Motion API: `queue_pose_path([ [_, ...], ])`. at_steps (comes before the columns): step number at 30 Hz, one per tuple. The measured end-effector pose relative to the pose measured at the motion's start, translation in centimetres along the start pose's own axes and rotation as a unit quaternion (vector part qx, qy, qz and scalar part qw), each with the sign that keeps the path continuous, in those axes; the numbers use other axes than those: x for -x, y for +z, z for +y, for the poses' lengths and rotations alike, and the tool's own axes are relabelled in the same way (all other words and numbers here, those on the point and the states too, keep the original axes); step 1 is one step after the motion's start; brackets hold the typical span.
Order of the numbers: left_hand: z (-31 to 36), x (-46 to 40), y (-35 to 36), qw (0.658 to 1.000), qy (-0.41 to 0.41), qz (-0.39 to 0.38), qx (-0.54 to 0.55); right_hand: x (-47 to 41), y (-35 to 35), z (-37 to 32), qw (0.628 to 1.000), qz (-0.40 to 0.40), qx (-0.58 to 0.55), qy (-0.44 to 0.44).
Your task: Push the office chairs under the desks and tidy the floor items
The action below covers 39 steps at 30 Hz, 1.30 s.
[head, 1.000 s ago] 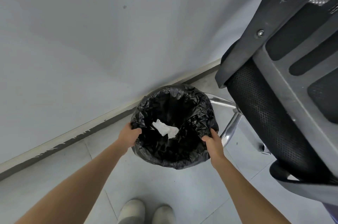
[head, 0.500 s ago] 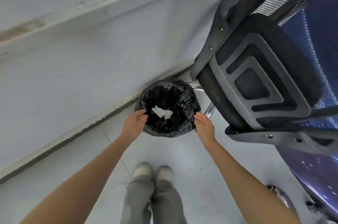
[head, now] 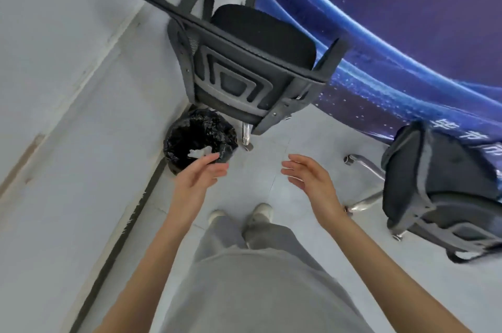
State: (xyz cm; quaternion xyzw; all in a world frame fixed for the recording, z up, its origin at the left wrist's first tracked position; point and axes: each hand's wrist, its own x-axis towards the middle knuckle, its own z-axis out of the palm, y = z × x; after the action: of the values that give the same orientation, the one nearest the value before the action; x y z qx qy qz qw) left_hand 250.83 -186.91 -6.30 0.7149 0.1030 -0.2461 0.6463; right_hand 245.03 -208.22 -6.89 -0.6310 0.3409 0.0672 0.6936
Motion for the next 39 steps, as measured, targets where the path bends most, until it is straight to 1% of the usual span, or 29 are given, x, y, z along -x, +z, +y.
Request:
queue_pose_path([
  [2, 0.6, 1.0, 2.6, 0.999, -0.015, -0.042, -0.004, 2.3, -2.5, 1.1, 0.999, 0.042, -0.017, -0.001],
  [6, 1.3, 1.1, 7.0, 0.981, -0.027, -0.174, -0.078, 6.3, -5.7, 3.3, 0.98, 0.175, -0.095, -0.002],
  [8, 1.4, 0.6, 8.8, 0.965, -0.028, -0.233, -0.121, 8.1, -6.4, 4.7, 0.96, 0.243, -0.14, -0.008],
  [10, 1.2, -0.2, 10.3, 0.937, -0.025, -0.303, -0.173, 9.8, -6.6, 6.1, 0.926, 0.32, -0.2, -0.003],
  [12, 1.1, -0.9, 11.5, 0.897, -0.03, -0.374, -0.233, 11.8, -5.9, 7.5, 0.878, 0.396, -0.27, 0.019],
  [14, 1.0, -1.1, 12.8, 0.854, -0.038, -0.438, -0.279, 14.2, -4.4, 9.1, 0.821, 0.463, -0.332, 0.034],
  [17, 0.5, -0.5, 15.2, 0.789, -0.043, -0.514, -0.334, 17.4, -1.1, 11.5, 0.744, 0.539, -0.389, 0.068],
  [20, -0.8, 1.3, 18.5, 0.719, -0.042, -0.577, -0.384, 20.1, 2.0, 14.1, 0.675, 0.588, -0.433, 0.107],
  [22, -2.0, 3.3, 21.3, 0.666, -0.029, -0.623, -0.409, 21.8, 3.1, 15.5, 0.628, 0.618, -0.46, 0.112],
  [25, -4.0, 7.6, 26.5, 0.596, -0.007, -0.679, -0.427, 24.1, 3.0, 17.5, 0.552, 0.654, -0.505, 0.111],
  [27, -5.5, 11.2, 30.0, 0.562, 0.007, -0.707, -0.43, 25.6, 1.6, 19.3, 0.521, 0.66, -0.53, 0.109],
  [29, -7.4, 14.8, 33.3, 0.54, 0.013, -0.724, -0.429, 27.2, -1.0, 21.3, 0.507, 0.657, -0.549, 0.105],
  [31, -9.5, 18.4, 36.5, 0.529, 0.022, -0.732, -0.429, 29.4, -4.9, 23.3, 0.504, 0.658, -0.55, 0.101],
  [34, -11.6, 23.4, 40.4, 0.528, 0.028, -0.733, -0.428, 33.4, -11.4, 25.7, 0.506, 0.672, -0.531, 0.099],
  [37, -13.0, 26.9, 43.1, 0.536, 0.035, -0.729, -0.425, 37.1, -18.4, 27.3, 0.52, 0.683, -0.507, 0.073],
  [39, -14.0, 28.3, 44.9, 0.538, 0.038, -0.722, -0.433, 39.6, -23.3, 27.7, 0.516, 0.699, -0.493, 0.049],
])
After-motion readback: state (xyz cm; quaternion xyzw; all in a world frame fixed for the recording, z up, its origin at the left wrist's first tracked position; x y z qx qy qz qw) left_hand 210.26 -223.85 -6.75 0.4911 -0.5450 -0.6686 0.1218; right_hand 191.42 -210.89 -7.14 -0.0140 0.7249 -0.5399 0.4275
